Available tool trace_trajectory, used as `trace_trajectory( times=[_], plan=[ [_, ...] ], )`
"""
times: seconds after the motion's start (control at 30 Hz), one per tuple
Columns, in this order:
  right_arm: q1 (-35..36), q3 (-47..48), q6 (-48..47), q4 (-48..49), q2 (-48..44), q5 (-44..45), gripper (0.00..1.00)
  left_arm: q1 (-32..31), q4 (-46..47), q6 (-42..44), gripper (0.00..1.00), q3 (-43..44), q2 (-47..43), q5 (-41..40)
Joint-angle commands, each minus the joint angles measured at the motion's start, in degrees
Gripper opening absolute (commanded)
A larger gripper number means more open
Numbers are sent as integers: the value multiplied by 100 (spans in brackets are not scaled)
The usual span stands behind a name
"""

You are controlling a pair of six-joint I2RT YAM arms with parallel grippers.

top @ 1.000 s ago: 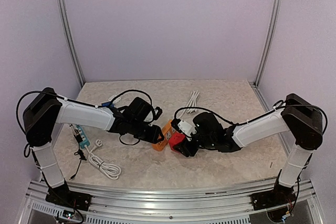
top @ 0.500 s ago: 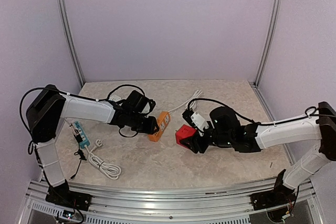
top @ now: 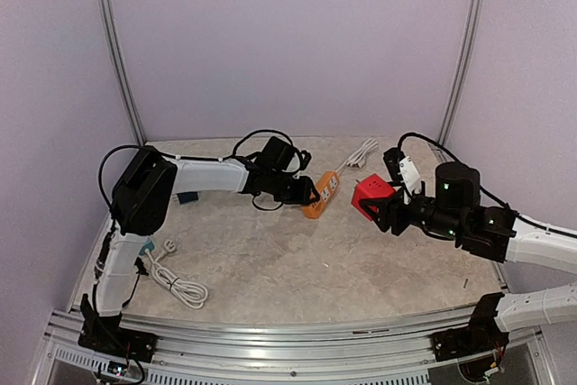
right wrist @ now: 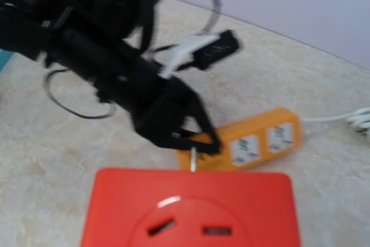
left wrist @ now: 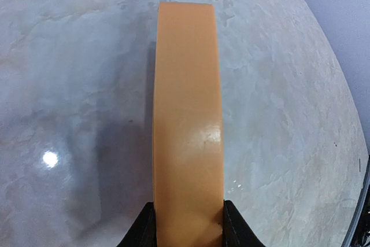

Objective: Pull the plug off the socket

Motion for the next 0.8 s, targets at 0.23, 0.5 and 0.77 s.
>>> trace_trajectory(
  times=[0.23, 0.5, 0.77],
  plan=[
    [-152, -56, 125, -385, -223, -7, 11, -760, 226, -576, 29, 1247, 1252, 1272],
    [-200, -142, 377, -67, -162, -337, 10, -538, 921, -706, 80, -306, 317, 1181],
    [-381, -54, 775, 140, -34, -720, 6, -318, 1500, -193, 99, -2102, -1798, 300]
  ],
)
